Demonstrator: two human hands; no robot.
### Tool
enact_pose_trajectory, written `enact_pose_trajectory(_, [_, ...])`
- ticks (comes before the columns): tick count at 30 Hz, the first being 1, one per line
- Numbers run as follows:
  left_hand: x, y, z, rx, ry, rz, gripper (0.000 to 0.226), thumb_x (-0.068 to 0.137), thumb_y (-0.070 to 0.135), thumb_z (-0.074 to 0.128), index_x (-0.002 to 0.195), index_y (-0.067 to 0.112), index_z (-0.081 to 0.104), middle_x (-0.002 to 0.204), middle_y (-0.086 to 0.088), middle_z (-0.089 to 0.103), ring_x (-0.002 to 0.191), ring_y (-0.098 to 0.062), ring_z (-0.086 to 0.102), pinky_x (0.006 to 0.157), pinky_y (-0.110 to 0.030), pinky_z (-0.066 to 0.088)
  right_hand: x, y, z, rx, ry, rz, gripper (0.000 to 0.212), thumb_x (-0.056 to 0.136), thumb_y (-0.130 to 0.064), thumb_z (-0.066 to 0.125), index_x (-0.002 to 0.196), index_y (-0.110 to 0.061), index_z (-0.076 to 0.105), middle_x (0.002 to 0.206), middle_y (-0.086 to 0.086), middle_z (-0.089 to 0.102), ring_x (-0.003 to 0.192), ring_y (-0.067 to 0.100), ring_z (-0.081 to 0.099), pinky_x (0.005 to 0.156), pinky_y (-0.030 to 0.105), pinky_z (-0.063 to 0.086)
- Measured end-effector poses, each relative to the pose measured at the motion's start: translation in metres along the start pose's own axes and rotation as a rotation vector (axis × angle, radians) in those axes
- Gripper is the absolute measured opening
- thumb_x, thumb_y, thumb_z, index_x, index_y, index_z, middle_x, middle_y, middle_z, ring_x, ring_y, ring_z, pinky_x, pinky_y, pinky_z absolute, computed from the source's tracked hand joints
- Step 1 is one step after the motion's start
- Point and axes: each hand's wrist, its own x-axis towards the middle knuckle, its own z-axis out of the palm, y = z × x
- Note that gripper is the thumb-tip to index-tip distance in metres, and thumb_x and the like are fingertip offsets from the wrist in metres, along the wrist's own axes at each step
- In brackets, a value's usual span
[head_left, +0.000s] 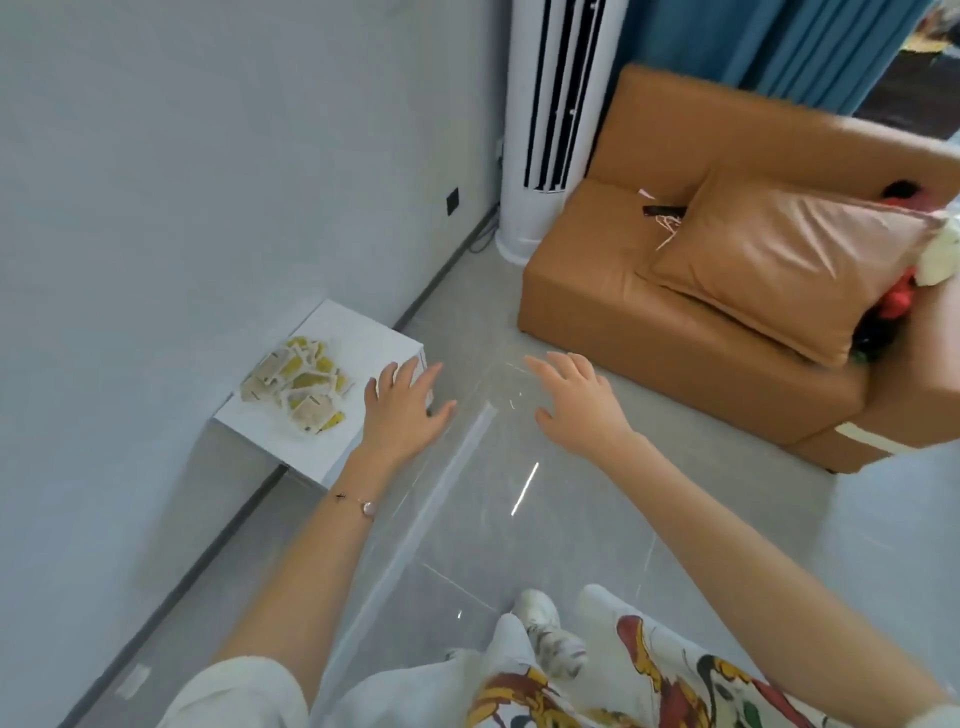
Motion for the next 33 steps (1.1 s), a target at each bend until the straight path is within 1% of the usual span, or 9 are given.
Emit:
enact_pose_trajectory(8, [0.033,-0.047,-0.013,-0.035,0.039,-0.310,0.060,0.094,0.055,0.042,0.148,0.034,0.029,0.160,-0.001,0.017,0.146,-0.030,0.010,0.117,-0.050,0.010,0.133,-0.012,-0.013,-0.019,-0.147,-0.229,0.068,0.090,-0.027,0.052,0.150,-0.028,0.021,0.149,0.003,0.032,0.140,0.025,0.021,0.111,0.039,0.024])
enact_pose_trajectory(11, [0.049,-0.079,-0.011,-0.047,0.056,-0.418,0.060,0.094,0.057,0.041,0.148,0.035,0.029,0.159,0.000,0.019,0.146,-0.030,0.011,0.117,-0.049,0.009,0.189,-0.027,-0.005,-0.060,-0.192,-0.303,0.069,0.090,-0.030,0.052,0.151,-0.028,0.019,0.153,0.004,0.028,0.143,0.027,0.017,0.115,0.042,0.018])
enact_pose_trajectory(15, [0.077,-0.130,-0.006,-0.064,0.062,-0.532,0.060,0.094,0.055,0.041,0.149,0.034,0.028,0.159,0.001,0.020,0.146,-0.030,0.012,0.117,-0.049,0.010,0.260,-0.060,0.011,-0.125,-0.189,-0.411,0.069,0.090,-0.028,0.054,0.150,-0.028,0.020,0.156,0.003,0.023,0.146,0.028,0.009,0.118,0.045,0.007])
enact_pose_trajectory(17, [0.094,-0.156,-0.002,-0.081,0.052,-0.575,0.060,0.094,0.055,0.041,0.149,0.034,0.029,0.159,0.001,0.020,0.146,-0.030,0.012,0.117,-0.050,0.011,0.291,-0.081,0.022,-0.154,-0.187,-0.459,0.066,0.091,-0.027,0.051,0.150,-0.028,0.021,0.155,0.004,0.023,0.146,0.028,0.008,0.118,0.043,0.004])
enact_pose_trajectory(19, [0.110,-0.176,0.001,-0.092,0.011,-0.620,0.060,0.094,0.055,0.041,0.149,0.033,0.029,0.159,0.002,0.020,0.146,-0.030,0.012,0.117,-0.051,0.010,0.319,-0.101,0.031,-0.188,-0.207,-0.465,0.063,0.092,-0.026,0.050,0.149,-0.026,0.023,0.152,0.006,0.028,0.145,0.028,0.012,0.118,0.040,0.005])
enact_pose_trajectory(22, [0.131,-0.198,0.003,-0.112,-0.052,-0.672,0.061,0.095,0.056,0.039,0.150,0.034,0.026,0.160,0.002,0.018,0.147,-0.030,0.011,0.117,-0.051,0.010,0.364,-0.125,0.047,-0.228,-0.289,-0.443,0.062,0.092,-0.030,0.050,0.148,-0.025,0.023,0.150,0.009,0.031,0.142,0.031,0.018,0.117,0.040,0.012])
enact_pose_trajectory(27, [0.164,-0.238,0.004,-0.168,-0.080,-0.769,0.066,0.090,0.062,0.027,0.150,0.033,0.026,0.159,0.003,0.019,0.147,-0.028,0.012,0.117,-0.047,0.011,0.431,-0.163,0.074,-0.271,-0.399,-0.532,0.063,0.095,-0.035,0.047,0.150,-0.026,0.018,0.151,0.005,0.031,0.142,0.030,0.018,0.117,0.042,0.016])
enact_pose_trajectory(30, [0.184,-0.266,0.020,-0.280,-0.086,-0.858,0.060,0.095,0.057,0.036,0.149,0.034,0.026,0.159,0.003,0.020,0.147,-0.027,0.012,0.117,-0.046,0.009,0.467,-0.184,0.100,-0.272,-0.473,-0.561,0.064,0.096,-0.037,0.045,0.152,-0.027,0.014,0.156,0.003,0.024,0.144,0.028,0.016,0.118,0.041,0.017])
enact_pose_trajectory(33, [0.207,-0.298,0.061,-0.337,-0.062,-0.954,0.058,0.095,0.054,0.039,0.149,0.034,0.028,0.158,0.002,0.023,0.147,-0.026,0.013,0.117,-0.044,0.009,0.508,-0.201,0.151,-0.184,-0.528,-0.576,0.063,0.096,-0.037,0.047,0.151,-0.026,0.019,0.155,0.002,0.027,0.143,0.026,0.020,0.115,0.040,0.020])
